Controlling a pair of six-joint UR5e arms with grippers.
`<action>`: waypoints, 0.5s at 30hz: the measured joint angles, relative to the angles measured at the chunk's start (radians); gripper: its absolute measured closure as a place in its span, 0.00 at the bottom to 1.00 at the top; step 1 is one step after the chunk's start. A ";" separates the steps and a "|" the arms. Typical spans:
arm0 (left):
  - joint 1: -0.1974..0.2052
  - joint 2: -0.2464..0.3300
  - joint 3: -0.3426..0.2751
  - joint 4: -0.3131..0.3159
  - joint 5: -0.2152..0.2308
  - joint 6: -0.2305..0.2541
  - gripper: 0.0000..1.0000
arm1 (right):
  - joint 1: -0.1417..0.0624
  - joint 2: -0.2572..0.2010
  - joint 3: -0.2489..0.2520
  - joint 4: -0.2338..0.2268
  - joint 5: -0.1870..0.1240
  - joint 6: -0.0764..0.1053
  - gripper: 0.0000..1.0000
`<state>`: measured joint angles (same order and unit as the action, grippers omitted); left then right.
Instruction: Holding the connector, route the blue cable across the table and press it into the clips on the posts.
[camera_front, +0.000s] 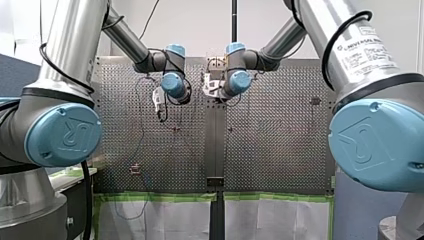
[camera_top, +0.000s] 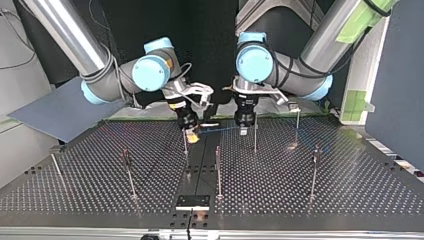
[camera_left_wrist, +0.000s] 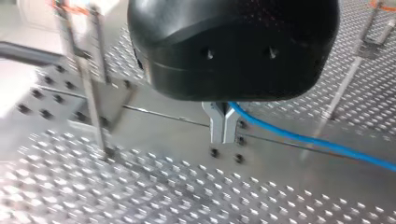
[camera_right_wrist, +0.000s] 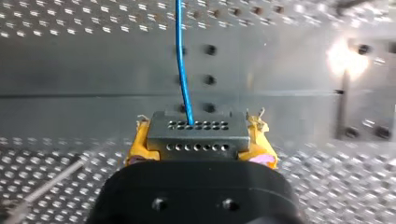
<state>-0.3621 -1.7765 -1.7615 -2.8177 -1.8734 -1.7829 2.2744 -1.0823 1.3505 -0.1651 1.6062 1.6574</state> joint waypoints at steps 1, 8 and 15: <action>-0.001 0.009 0.000 -0.002 0.000 0.000 0.98 | 0.000 -0.007 0.000 0.001 0.002 0.000 1.00; -0.010 0.072 0.001 -0.004 -0.002 0.002 0.98 | -0.002 -0.069 0.000 0.010 0.011 -0.001 1.00; -0.010 0.127 0.003 0.003 -0.001 0.002 0.98 | -0.003 -0.129 0.000 0.020 0.012 -0.001 1.00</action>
<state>-0.3719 -1.6497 -1.7589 -2.8151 -1.8740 -1.7805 2.2718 -1.2113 1.3509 -0.1454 1.6185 1.6568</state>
